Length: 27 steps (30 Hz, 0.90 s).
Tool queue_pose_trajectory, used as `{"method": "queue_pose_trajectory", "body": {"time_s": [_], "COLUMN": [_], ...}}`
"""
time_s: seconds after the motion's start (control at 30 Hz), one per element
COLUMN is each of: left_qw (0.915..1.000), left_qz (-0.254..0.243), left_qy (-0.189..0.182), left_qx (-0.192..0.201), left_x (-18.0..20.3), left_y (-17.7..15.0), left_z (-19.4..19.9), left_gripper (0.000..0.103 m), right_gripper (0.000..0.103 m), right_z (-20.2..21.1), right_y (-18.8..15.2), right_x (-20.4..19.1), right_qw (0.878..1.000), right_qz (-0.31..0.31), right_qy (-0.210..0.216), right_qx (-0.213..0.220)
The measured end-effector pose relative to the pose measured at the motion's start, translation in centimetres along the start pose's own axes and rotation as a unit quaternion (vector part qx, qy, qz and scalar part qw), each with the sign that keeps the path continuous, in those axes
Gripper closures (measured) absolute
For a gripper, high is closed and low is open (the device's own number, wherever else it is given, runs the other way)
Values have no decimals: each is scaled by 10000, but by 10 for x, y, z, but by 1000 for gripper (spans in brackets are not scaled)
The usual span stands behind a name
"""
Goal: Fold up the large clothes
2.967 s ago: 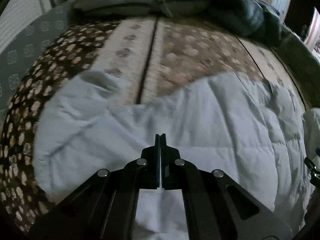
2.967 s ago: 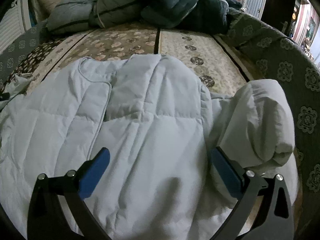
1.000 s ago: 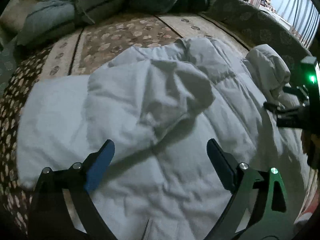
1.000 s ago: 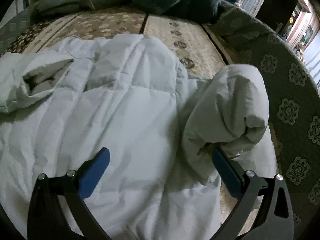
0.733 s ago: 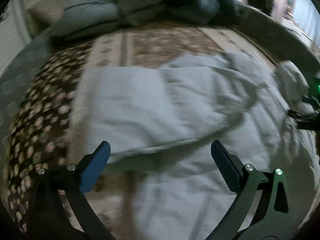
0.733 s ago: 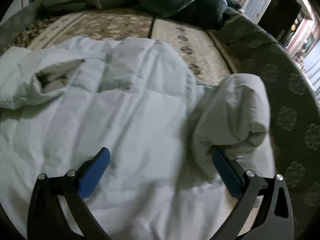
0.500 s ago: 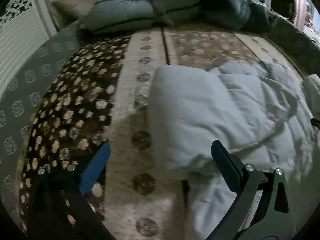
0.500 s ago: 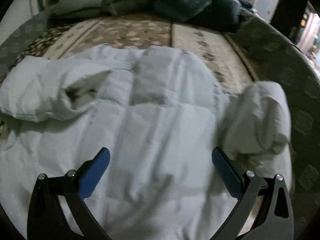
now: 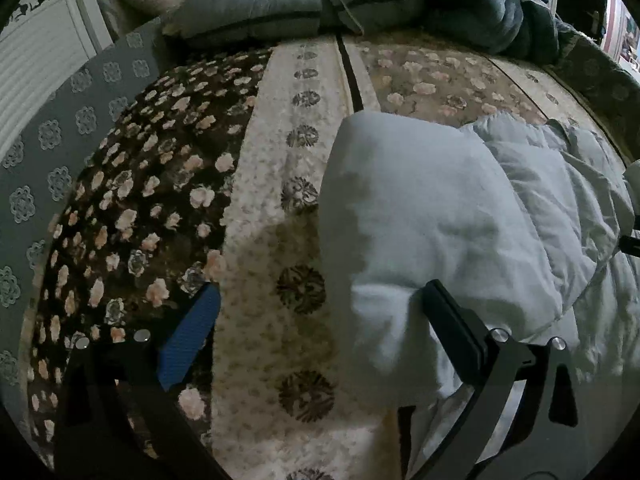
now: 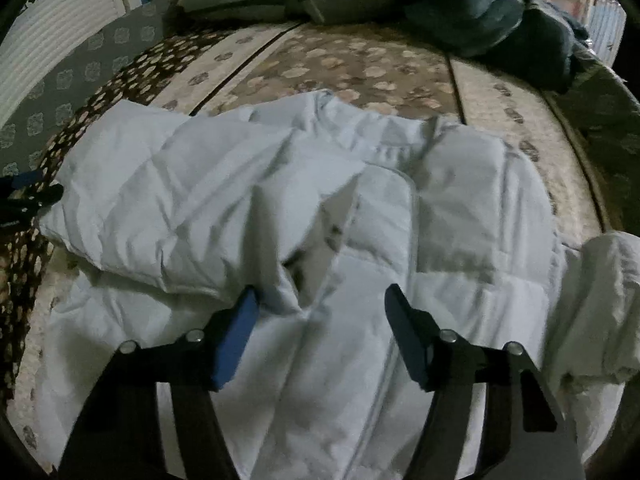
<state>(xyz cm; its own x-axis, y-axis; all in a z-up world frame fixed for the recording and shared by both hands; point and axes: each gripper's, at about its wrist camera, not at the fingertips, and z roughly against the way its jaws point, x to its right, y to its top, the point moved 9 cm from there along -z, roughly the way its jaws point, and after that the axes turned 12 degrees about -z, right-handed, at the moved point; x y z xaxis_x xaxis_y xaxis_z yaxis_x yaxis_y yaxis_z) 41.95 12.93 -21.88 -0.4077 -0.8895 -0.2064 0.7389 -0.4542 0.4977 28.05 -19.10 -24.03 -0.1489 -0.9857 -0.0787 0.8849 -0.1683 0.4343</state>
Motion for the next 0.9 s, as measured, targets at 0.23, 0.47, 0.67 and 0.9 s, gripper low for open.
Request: {"method": "queue_pose_trajectory", "body": {"time_s": [0.23, 0.47, 0.67, 0.9], "left_qw": [9999, 9991, 9996, 9995], "left_qz": [88, 377, 257, 79], "left_qy": [-36, -119, -58, -280], "left_qx": [-138, -123, -73, -81], "left_x": [2, 8, 21, 63], "left_y": [-9, -5, 3, 16], "left_z": [-10, 3, 12, 5], "left_gripper": [3, 3, 3, 3], "right_gripper": [69, 85, 89, 89], "right_z": [-30, -19, 12, 23], "right_y": [-4, -2, 9, -6], "right_x": [-14, -3, 65, 132], "right_qw": [9986, 9995, 9980, 9941], "right_qz": [-28, -63, -344, -990], "right_qy": [344, 320, -406, -351], "right_qx": [-388, -31, 336, 260]}}
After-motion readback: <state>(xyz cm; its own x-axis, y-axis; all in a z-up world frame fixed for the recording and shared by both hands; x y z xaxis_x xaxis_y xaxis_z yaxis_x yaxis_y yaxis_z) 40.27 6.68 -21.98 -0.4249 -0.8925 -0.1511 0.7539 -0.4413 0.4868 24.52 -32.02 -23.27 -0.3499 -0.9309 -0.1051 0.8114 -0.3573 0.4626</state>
